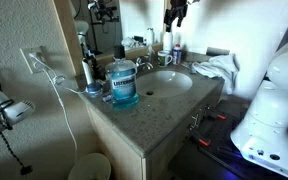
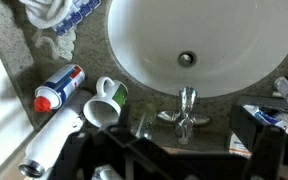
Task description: Pick up the black lid off the mouth washer and put it on the countertop.
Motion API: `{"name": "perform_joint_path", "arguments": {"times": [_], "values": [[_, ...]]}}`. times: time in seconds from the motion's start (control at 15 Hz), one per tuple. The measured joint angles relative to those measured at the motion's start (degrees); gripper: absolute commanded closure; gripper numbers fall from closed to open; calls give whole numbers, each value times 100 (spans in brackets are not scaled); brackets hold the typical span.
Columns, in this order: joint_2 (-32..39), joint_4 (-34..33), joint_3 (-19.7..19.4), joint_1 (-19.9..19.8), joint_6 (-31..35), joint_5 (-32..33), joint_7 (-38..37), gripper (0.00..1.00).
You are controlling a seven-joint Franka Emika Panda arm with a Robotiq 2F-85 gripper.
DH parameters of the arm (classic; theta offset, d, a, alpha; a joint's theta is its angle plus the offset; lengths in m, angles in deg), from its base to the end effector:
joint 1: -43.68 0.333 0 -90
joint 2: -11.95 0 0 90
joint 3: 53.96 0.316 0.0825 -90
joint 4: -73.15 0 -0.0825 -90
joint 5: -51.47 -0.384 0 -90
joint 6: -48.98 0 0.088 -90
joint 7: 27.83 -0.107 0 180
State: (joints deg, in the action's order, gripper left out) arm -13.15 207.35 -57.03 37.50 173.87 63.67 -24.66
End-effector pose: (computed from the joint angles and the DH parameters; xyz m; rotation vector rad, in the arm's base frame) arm 0.4373 -0.0815 0.5278 2.9221 -0.0093 0.3768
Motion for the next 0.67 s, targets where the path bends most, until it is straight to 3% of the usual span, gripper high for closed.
{"name": "perform_joint_path", "arguments": {"times": [0.47, 0.67], "values": [[4, 0, -2, 27, 2, -33, 18, 0], [40, -13, -1, 342, 124, -281, 406, 0]]}}
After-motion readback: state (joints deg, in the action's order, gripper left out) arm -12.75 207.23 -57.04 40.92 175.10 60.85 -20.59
